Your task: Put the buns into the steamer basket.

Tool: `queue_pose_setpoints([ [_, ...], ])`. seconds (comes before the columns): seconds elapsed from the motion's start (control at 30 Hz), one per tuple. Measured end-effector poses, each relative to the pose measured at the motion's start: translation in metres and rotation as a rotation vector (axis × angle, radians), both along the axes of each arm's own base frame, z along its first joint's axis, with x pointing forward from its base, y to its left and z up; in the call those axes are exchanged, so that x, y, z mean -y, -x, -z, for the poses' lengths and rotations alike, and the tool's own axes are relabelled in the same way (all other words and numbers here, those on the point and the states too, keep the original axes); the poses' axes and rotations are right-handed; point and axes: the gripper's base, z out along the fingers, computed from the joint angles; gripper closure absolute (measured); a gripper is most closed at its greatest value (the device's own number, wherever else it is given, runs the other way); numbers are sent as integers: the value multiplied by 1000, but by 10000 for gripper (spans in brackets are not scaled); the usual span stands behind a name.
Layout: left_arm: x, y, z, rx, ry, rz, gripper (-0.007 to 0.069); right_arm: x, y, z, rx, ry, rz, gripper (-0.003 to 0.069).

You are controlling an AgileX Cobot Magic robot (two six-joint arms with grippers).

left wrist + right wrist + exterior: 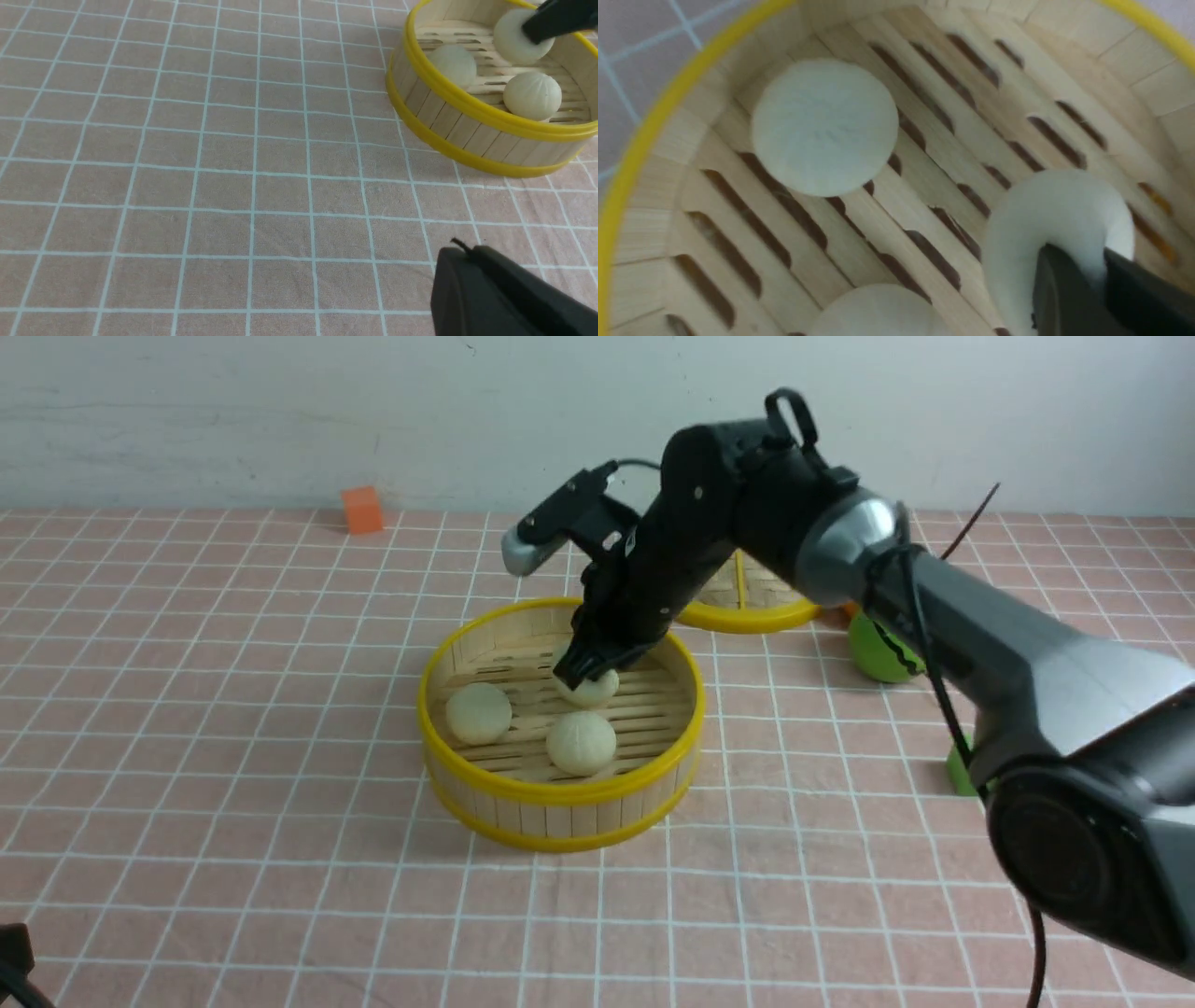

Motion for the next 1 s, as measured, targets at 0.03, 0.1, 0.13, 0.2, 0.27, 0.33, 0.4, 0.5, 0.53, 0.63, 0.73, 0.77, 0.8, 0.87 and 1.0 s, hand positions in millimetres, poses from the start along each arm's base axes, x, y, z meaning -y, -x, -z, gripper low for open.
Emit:
queue_pose_setpoints([
  [0.03, 0, 0, 0, 0, 0, 0, 634, 0, -3, 11, -11, 2, 14, 476],
  [0.1, 0, 0, 0, 0, 0, 0, 631, -1, -3, 10, -14, -12, 26, 405],
  [0.13, 0, 0, 0, 0, 0, 0, 629, -1, -1, 2, -17, -34, 42, 305],
  [0.2, 0, 0, 0, 2, 1, 1, 627, 0, 3, -14, -16, -53, 55, 188],
  [0.27, 0, 0, 0, 3, 1, 1, 627, 4, 11, -39, -11, -71, 65, 101],
  [0.33, 0, 0, 0, 2, 2, 1, 627, 9, 19, -63, -10, -87, 79, 60],
  [0.4, 0, 0, 0, 2, 2, 1, 624, 29, 50, -135, 19, -128, 107, 25],
  [0.5, 0, 0, 0, 2, 2, 1, 624, 56, 90, -207, 114, -157, 129, 60],
  [0.53, 0, 0, 0, 2, 2, 1, 624, 64, 103, -227, 151, -173, 141, 77],
  [0.63, 0, 0, 0, 2, 2, 1, 622, 93, 148, -285, 264, -240, 202, 202],
  [0.73, 0, 0, 0, 2, 2, 1, 620, 115, 180, -308, 299, -264, 267, 365],
  [0.77, 0, 0, 0, 2, 2, 1, 618, 123, 190, -307, 293, -244, 292, 452],
  [0.8, 0, 0, 0, 2, 2, 1, 617, 124, 192, -307, 291, -239, 294, 452],
  [0.87, 0, 0, 0, 2, 2, 1, 613, 142, 214, -286, 233, -149, 335, 621],
  [1.0, 0, 0, 0, 2, 2, 1, 606, 166, 249, -229, 199, -94, 403, 679],
])
